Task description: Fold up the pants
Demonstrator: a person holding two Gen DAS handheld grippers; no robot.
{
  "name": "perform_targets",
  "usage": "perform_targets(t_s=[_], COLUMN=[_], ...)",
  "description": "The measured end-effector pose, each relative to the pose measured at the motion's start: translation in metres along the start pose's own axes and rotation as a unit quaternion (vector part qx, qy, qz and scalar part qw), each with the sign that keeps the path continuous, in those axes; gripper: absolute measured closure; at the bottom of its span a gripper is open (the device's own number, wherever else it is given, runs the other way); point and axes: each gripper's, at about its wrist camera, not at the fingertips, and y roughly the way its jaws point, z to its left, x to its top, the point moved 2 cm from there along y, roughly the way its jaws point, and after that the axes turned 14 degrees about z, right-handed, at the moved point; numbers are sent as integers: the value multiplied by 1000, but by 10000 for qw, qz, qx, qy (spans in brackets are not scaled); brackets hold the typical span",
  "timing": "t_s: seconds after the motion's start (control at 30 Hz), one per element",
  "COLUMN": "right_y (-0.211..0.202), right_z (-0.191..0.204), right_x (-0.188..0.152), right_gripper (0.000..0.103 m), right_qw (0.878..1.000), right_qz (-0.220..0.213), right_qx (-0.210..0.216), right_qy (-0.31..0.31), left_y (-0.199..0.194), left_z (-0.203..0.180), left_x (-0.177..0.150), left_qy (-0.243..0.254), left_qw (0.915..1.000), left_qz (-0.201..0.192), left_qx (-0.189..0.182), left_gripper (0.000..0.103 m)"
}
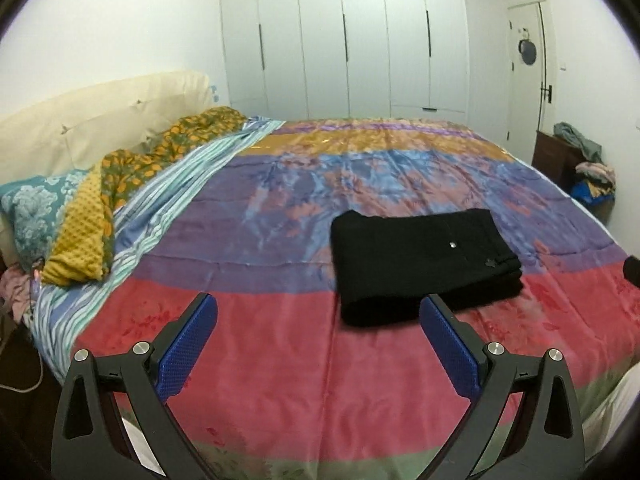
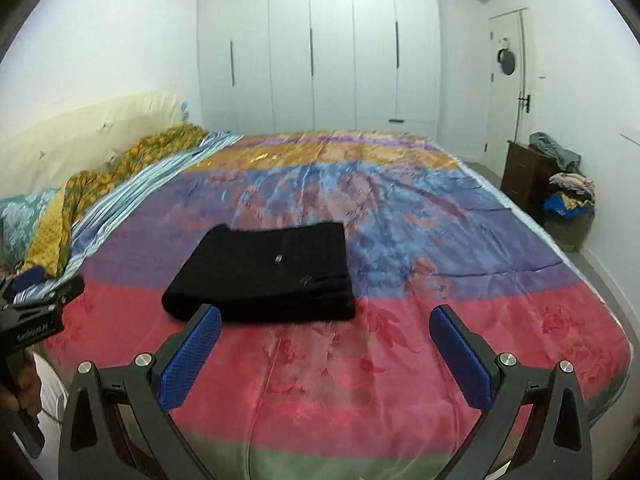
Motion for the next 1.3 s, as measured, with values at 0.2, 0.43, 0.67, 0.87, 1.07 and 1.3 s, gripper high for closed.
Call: perform_targets(t_s=[0.2, 0.43, 0.67, 0.87, 1.07, 1.3], right_y=[1, -2, -25, -30, -24, -41], right_z=[2, 5, 13, 9, 13, 22], right_x=[1, 3, 7, -5, -10, -5], right_gripper=[0, 0, 0, 0, 0, 0], right_qw=[9997, 9988, 9978, 9979, 9993, 9996], right_qz=[133, 262, 163, 153, 329, 74], right_qx=[-117, -312, -474, -557, -138, 211], right_qy=[-144, -256, -438, -277, -84, -145], left_y=[-1, -14, -23, -31, -47, -63], left_z=[-9, -27, -34, -35, -40, -41], left_x=[-8, -4, -6, -3, 9, 7], left_qy=[623, 1027, 846, 918, 981, 722], left_qw=[9980, 9943, 9948, 9944, 9926, 9949], left_qz=[60, -28, 98, 77, -103, -130], left_qx=[-131, -285, -560, -514, -708, -696], left_gripper=[2, 1, 1, 0, 0, 0])
